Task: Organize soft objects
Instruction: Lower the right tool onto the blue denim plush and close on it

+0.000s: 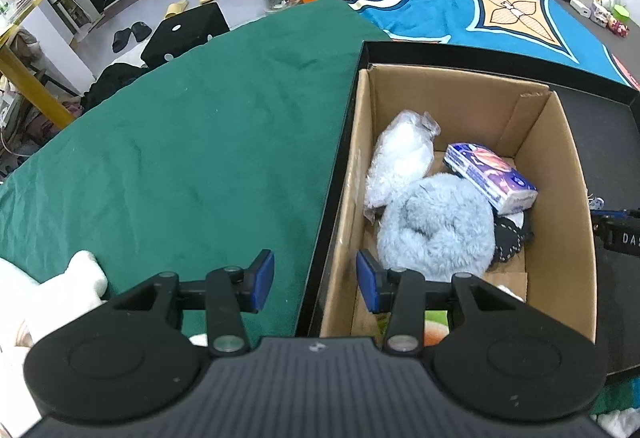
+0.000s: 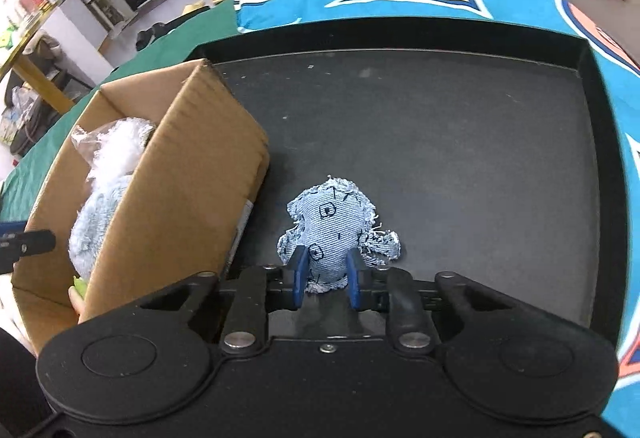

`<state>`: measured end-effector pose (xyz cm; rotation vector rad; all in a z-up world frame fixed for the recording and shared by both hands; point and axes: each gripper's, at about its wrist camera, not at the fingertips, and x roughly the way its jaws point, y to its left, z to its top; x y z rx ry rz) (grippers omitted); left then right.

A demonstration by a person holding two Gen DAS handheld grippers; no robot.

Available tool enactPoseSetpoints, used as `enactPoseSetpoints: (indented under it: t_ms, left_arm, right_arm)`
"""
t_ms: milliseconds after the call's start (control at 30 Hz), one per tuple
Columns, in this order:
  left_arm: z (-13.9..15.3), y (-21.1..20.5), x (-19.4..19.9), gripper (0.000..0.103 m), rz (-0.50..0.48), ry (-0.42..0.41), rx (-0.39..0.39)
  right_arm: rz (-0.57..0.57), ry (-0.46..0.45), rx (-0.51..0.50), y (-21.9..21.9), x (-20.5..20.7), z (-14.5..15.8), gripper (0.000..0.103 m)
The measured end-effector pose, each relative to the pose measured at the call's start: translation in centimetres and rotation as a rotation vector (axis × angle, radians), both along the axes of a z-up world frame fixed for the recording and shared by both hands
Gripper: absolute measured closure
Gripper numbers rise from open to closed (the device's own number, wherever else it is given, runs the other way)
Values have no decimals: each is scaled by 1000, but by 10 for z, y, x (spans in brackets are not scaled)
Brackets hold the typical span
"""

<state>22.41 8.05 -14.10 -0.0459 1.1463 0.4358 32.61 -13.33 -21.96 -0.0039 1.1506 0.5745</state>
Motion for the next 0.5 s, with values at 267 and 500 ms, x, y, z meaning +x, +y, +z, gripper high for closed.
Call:
enactPoseSetpoints:
  t_ms: [267,500]
  left_arm:
    - [0,-15,-12,59,-31,0,-18]
    - [7,-24,-17,59,-50,-7,-10]
  right_arm:
    - [-59,31,-7,-20,-3,2,90]
    - [-119,62,-16,-33,2,0,84]
